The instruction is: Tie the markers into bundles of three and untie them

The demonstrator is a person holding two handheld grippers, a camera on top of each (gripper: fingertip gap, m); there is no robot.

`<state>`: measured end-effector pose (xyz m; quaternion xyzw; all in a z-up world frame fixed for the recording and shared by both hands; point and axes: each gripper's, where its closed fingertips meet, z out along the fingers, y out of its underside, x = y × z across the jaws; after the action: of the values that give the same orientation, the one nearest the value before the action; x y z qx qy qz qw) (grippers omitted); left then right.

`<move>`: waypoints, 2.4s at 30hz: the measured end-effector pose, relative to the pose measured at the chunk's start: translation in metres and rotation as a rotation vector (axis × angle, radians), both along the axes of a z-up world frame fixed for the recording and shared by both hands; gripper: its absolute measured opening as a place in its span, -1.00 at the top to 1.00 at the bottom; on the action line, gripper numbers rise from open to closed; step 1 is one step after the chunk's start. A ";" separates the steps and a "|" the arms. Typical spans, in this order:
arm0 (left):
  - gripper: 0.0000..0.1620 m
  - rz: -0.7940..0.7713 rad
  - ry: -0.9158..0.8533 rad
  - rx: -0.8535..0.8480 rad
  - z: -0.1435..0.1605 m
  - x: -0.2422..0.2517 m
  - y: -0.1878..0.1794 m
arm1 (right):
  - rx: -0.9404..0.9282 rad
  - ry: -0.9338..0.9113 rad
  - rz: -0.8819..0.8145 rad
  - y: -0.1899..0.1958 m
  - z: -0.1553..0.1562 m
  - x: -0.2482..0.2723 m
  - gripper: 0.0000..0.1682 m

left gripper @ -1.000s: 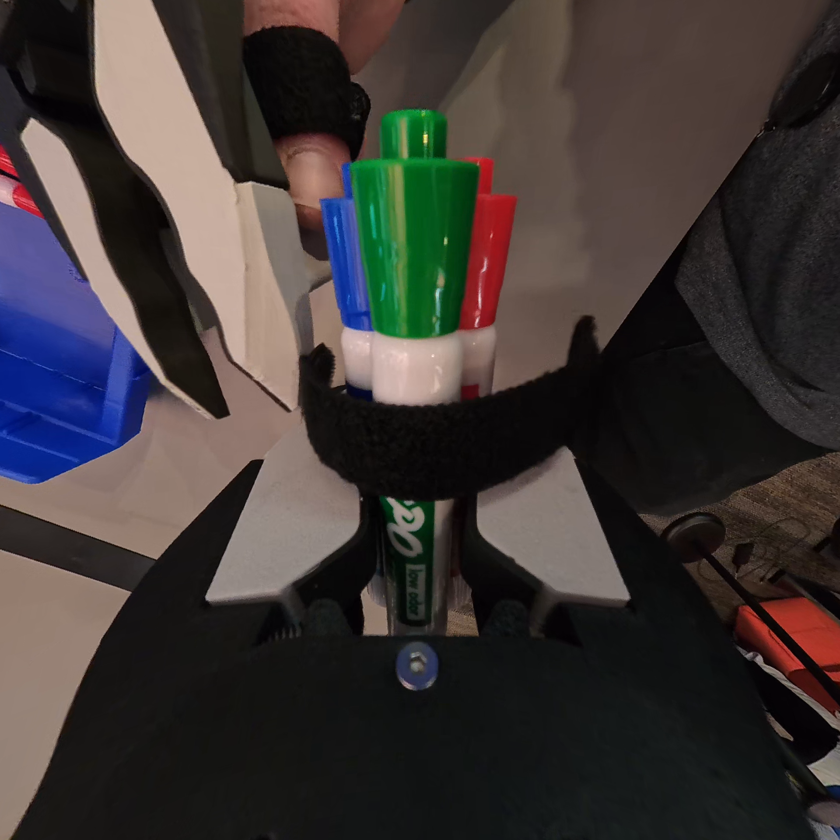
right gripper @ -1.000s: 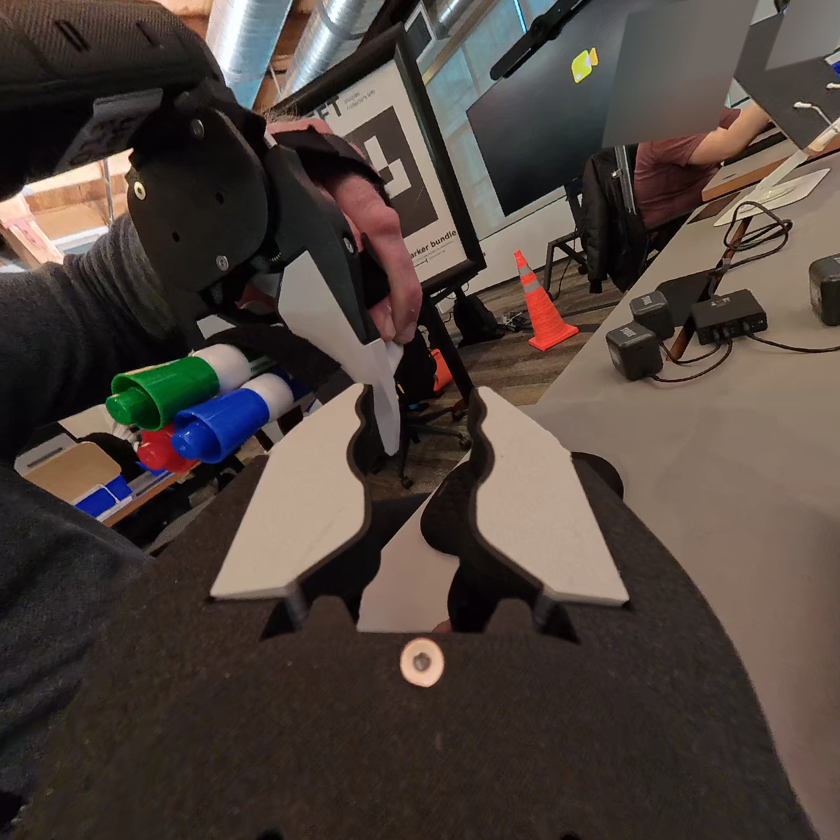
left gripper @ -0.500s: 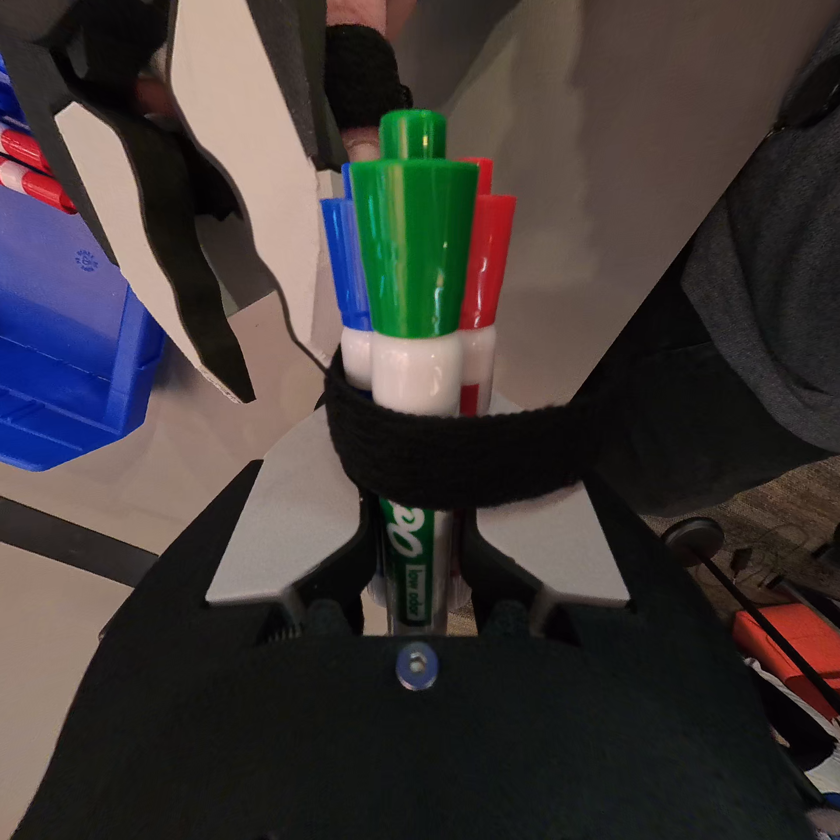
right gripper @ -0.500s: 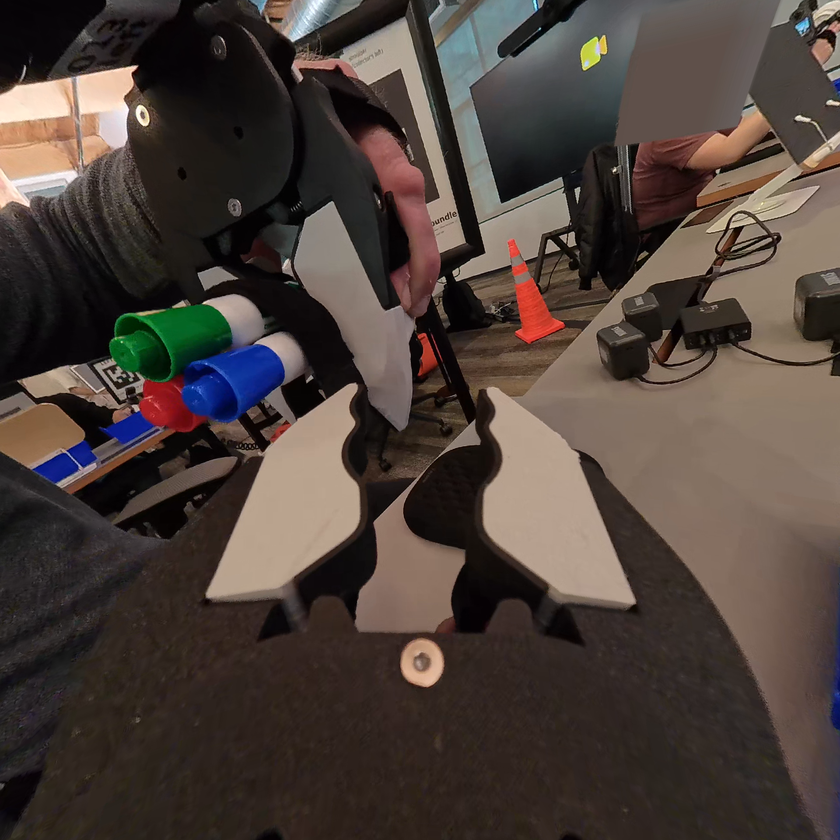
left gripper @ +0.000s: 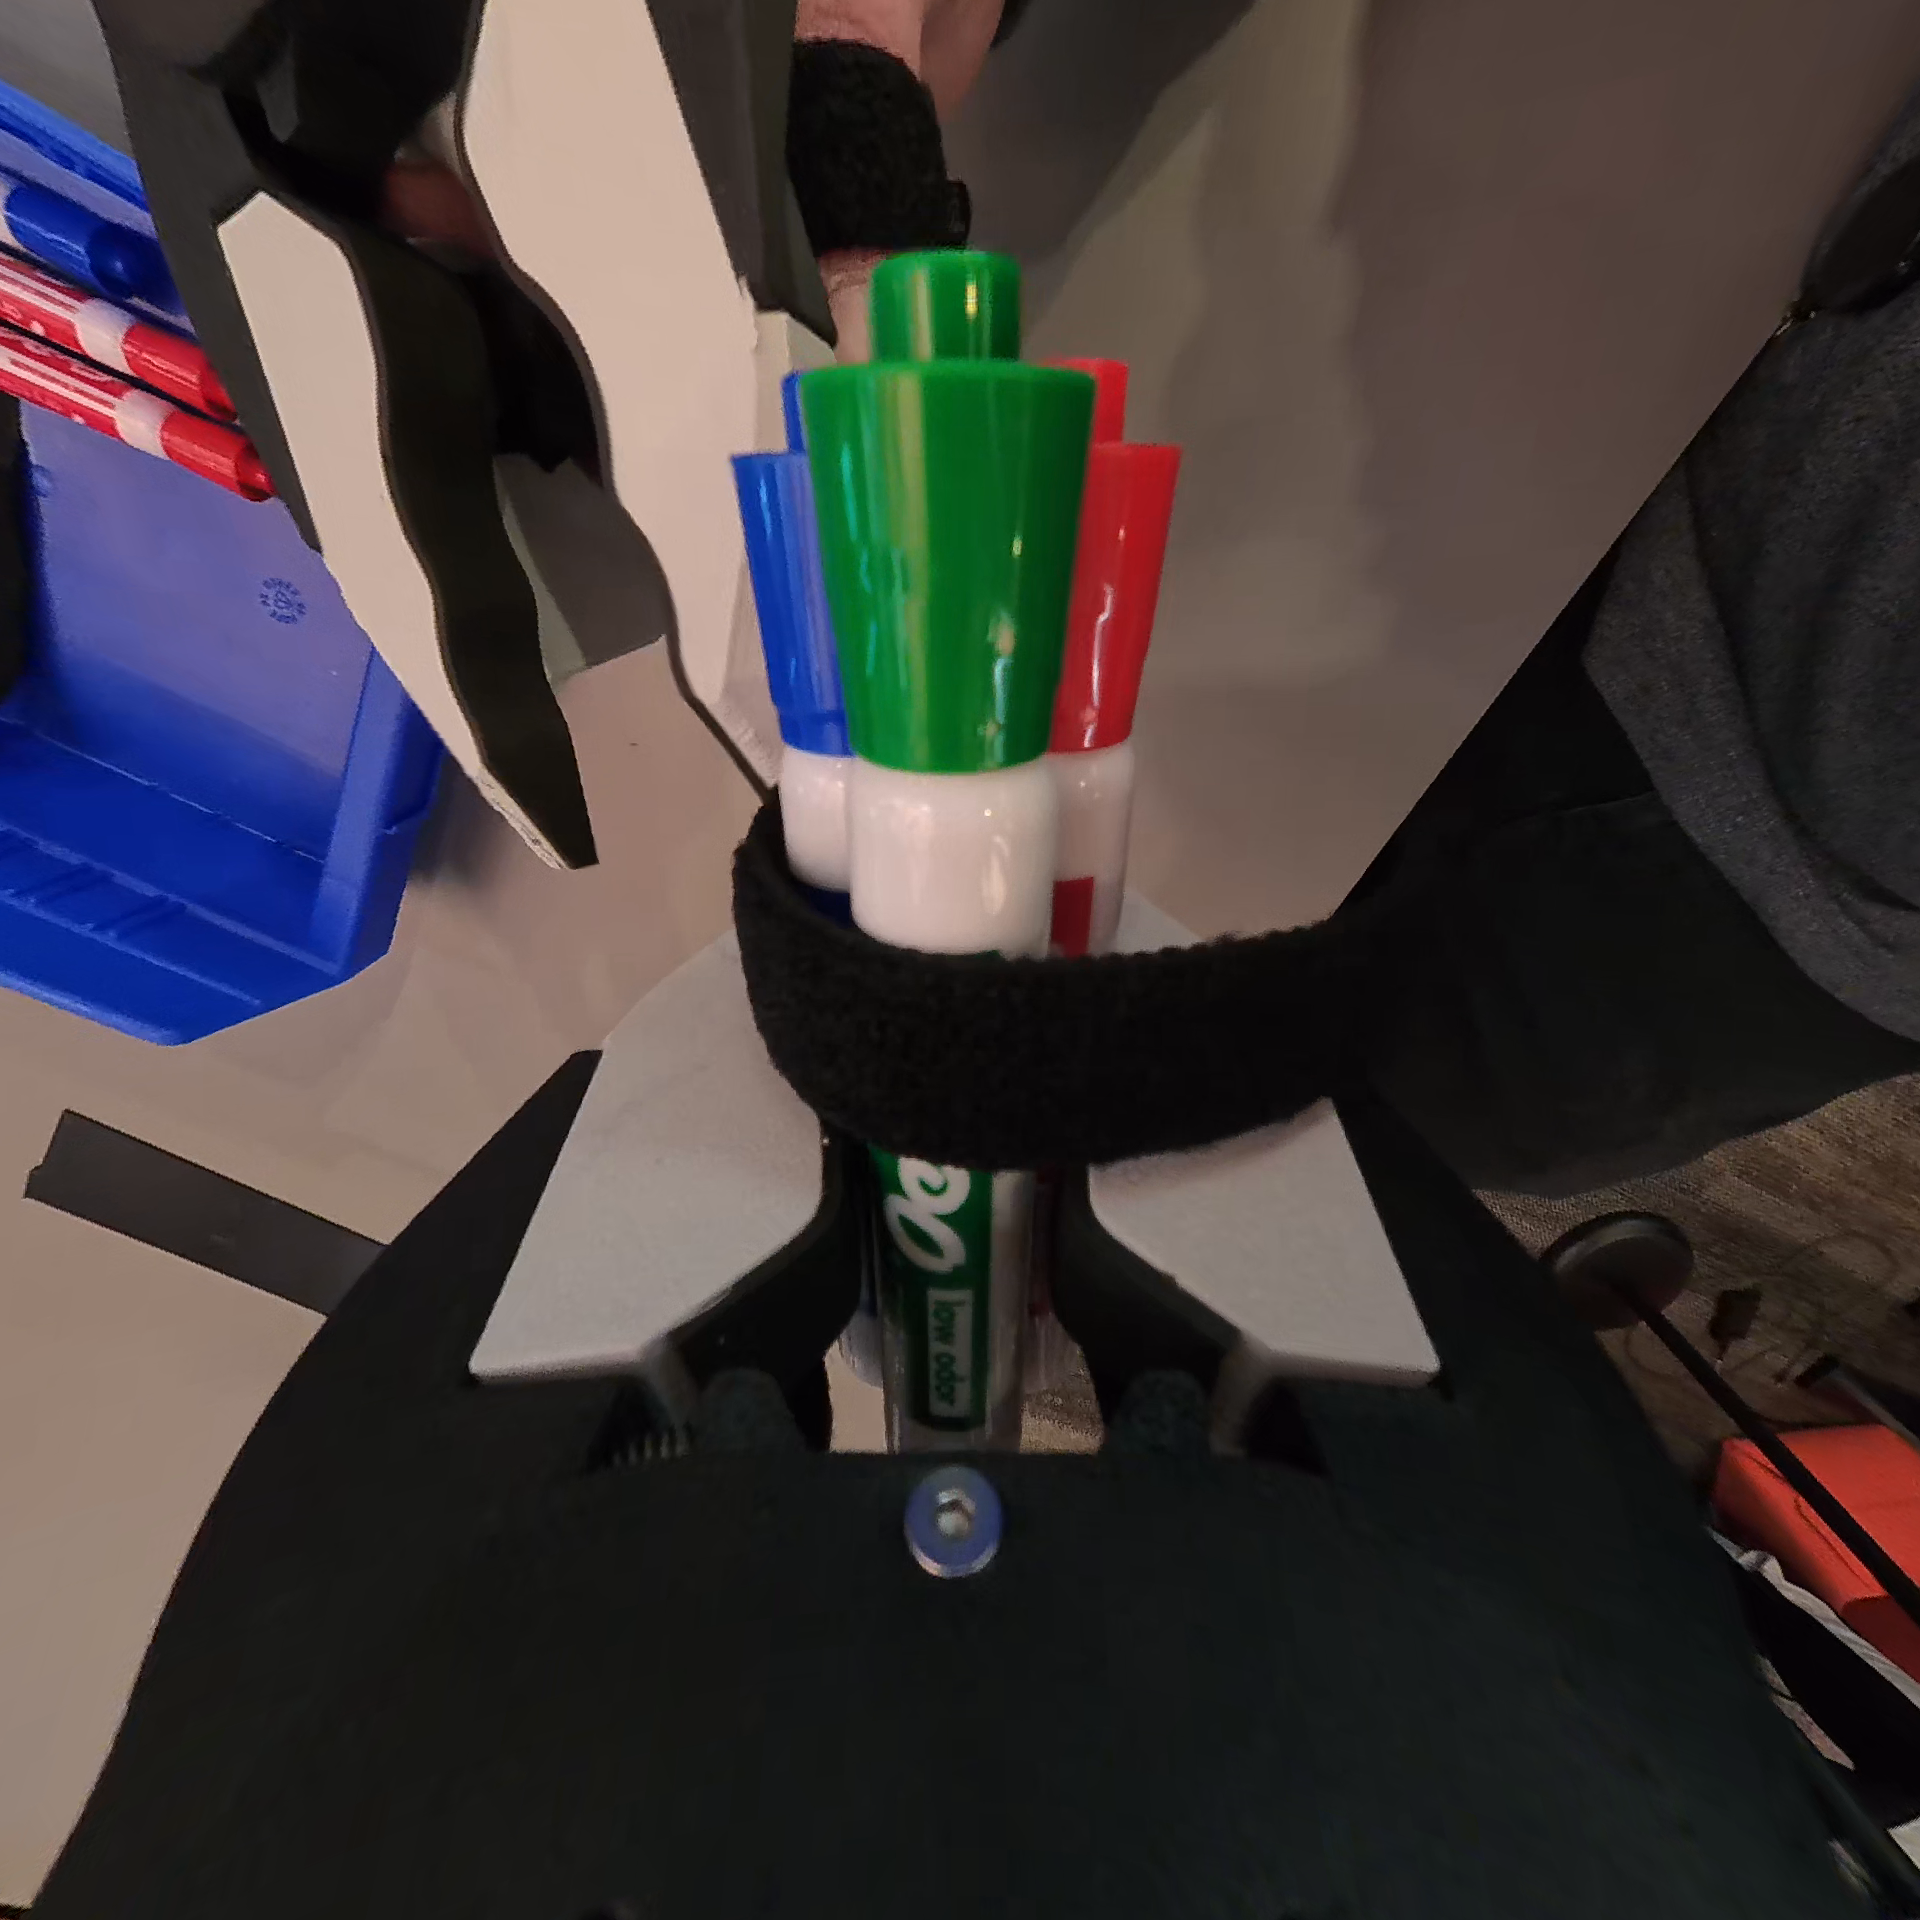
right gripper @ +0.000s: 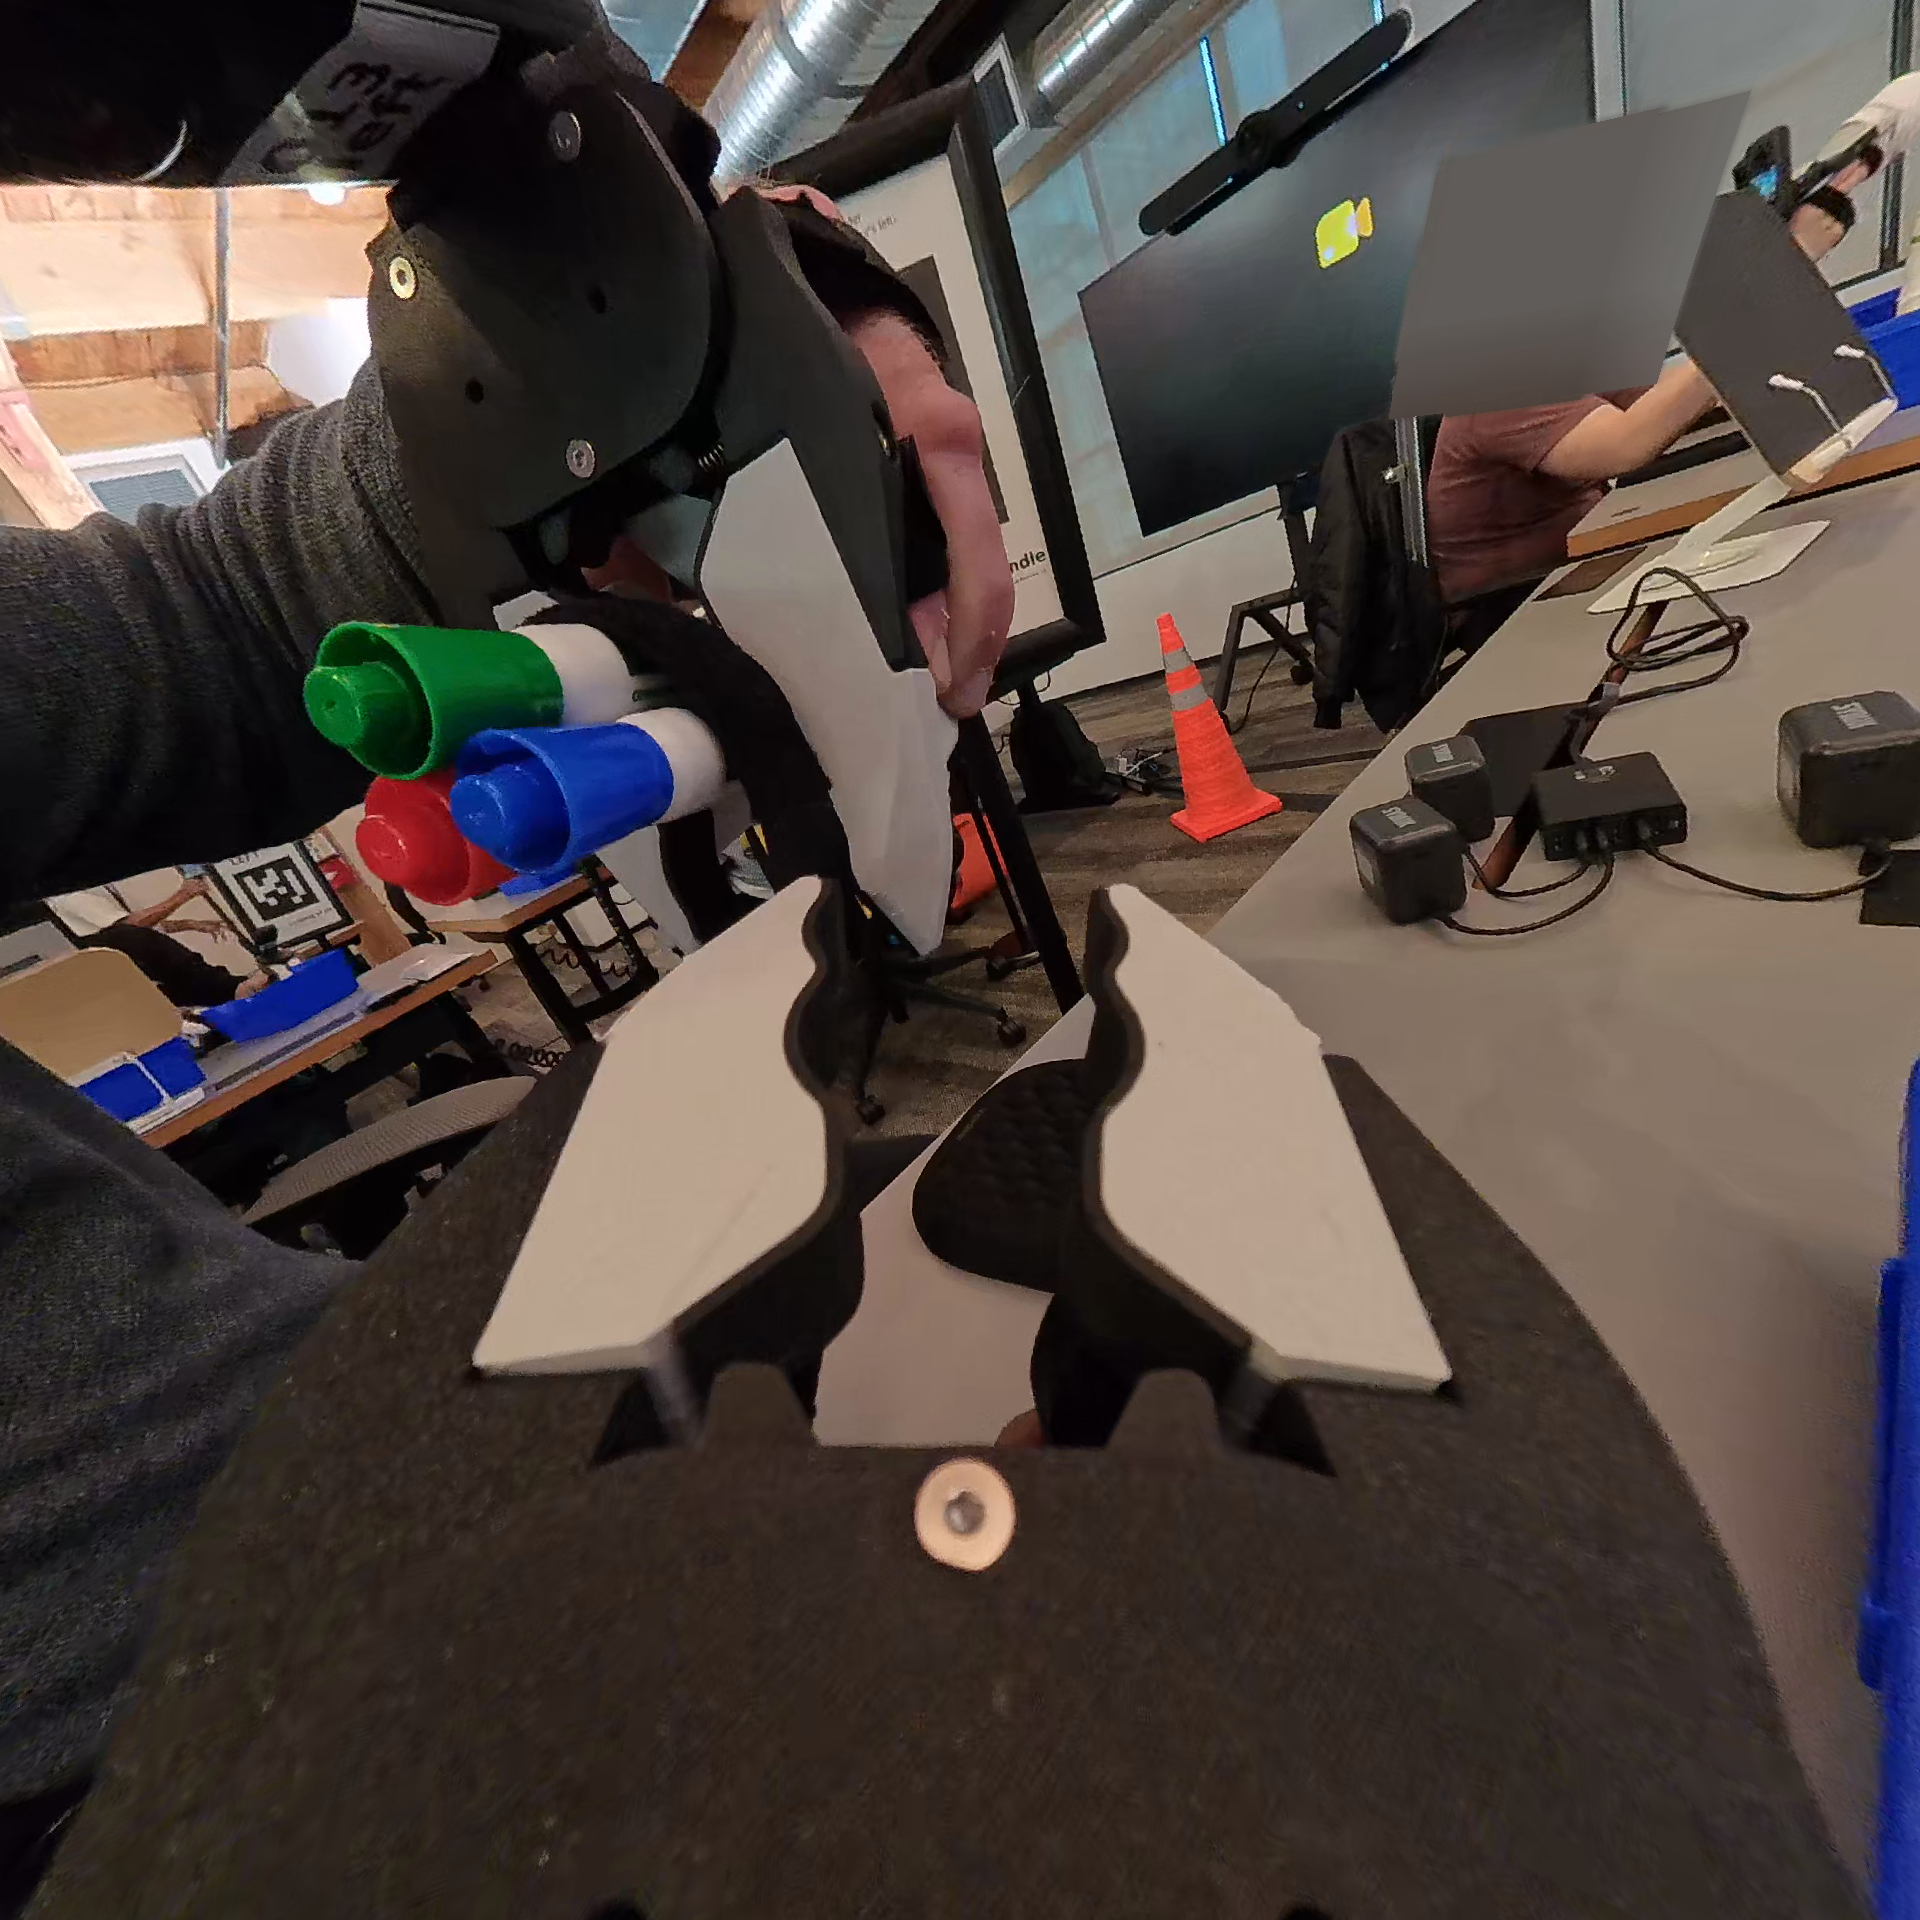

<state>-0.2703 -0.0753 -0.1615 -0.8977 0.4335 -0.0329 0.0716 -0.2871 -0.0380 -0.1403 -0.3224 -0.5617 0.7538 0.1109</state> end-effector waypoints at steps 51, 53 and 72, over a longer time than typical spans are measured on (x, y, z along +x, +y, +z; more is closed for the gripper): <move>0.49 0.001 -0.007 -0.018 -0.004 0.006 0.009 | 0.036 0.204 -0.268 -0.035 0.029 0.032 0.23; 0.48 0.000 -0.001 -0.017 -0.003 0.005 0.010 | 0.050 0.209 -0.275 -0.034 0.028 0.031 0.25; 0.46 -0.001 -0.001 0.004 0.000 0.009 0.013 | 0.055 0.219 -0.305 -0.027 0.024 0.030 0.72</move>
<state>-0.2618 -0.0619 -0.1618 -0.8974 0.4339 -0.0323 0.0736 -0.2568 -0.0652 -0.1162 -0.3167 -0.5112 0.7432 0.2933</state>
